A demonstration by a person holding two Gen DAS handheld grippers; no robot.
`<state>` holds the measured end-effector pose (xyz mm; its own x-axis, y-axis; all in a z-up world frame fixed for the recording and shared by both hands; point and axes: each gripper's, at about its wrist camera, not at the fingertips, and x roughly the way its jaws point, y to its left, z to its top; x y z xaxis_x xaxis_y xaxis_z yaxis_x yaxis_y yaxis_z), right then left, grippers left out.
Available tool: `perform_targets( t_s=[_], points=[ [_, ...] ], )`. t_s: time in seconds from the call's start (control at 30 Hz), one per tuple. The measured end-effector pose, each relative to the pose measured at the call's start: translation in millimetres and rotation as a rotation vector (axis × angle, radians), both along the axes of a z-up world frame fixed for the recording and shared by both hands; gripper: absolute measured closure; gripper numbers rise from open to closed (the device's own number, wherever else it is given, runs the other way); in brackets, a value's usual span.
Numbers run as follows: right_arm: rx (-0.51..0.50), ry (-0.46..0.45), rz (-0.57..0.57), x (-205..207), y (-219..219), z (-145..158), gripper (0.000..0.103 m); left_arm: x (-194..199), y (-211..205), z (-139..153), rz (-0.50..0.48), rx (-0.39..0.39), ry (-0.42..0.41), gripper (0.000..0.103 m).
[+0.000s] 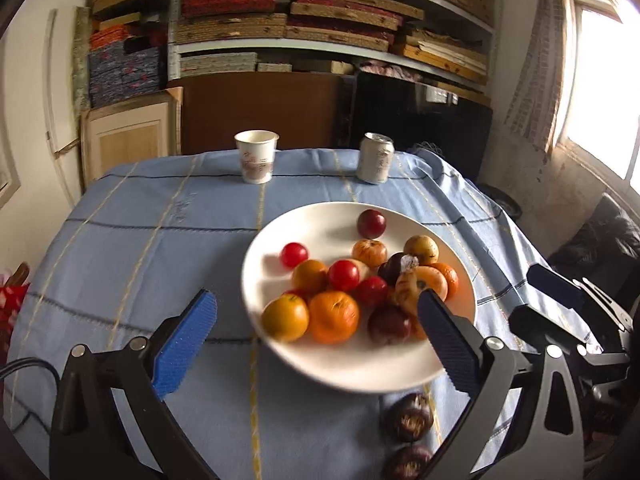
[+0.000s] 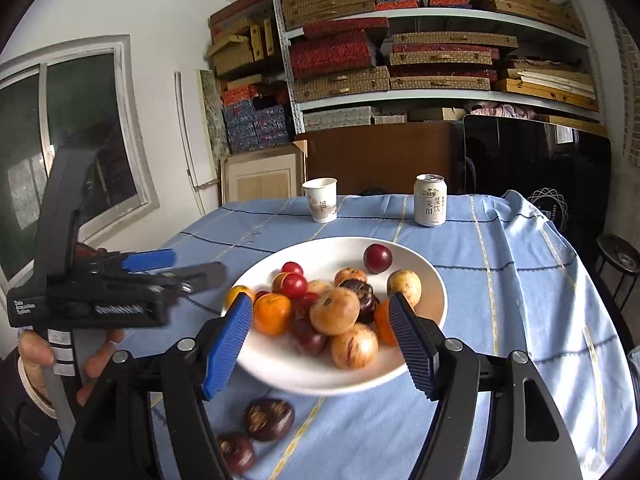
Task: Organize fruits
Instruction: 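Carry the tomato and tan fruit onto the plate and open both tools, then reach the right tool to a dark brown round fruit and grasp it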
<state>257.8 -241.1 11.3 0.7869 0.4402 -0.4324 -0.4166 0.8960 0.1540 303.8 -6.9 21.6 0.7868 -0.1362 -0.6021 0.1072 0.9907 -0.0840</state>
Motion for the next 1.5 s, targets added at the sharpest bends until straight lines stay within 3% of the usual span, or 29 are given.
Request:
perform_targets(
  t_s=[0.2,0.43,0.6,0.9,1.1,1.33,1.5],
  points=[
    [0.017,0.068,-0.007,-11.6,-4.2,-17.8,0.032,-63.1,26.1,-11.5,0.100,-0.036,-0.068,0.005],
    [0.004,0.108,-0.009,-14.1,0.3,-26.6,0.030,-84.2,29.9,-25.8,0.125,0.010,-0.029,0.005],
    [0.008,0.170,0.013,-9.5,3.5,-35.5,0.028,-84.1,28.2,-30.4,0.122,0.021,0.005,0.005],
    [-0.012,0.321,0.072,4.8,24.8,-60.8,0.028,-82.2,43.0,-26.4,0.216,0.012,0.005,0.005],
    [-0.056,0.402,0.068,14.7,40.0,-74.8,0.028,-83.5,45.4,-23.6,0.261,0.059,-0.015,0.005],
    [-0.140,0.407,0.068,16.5,63.1,-77.4,0.028,-82.8,49.9,-24.1,0.266,0.050,0.002,0.005],
    [-0.182,0.441,0.060,19.2,71.9,-84.4,0.040,-82.8,50.7,-24.6,0.269,0.048,0.007,0.005]
  ],
)
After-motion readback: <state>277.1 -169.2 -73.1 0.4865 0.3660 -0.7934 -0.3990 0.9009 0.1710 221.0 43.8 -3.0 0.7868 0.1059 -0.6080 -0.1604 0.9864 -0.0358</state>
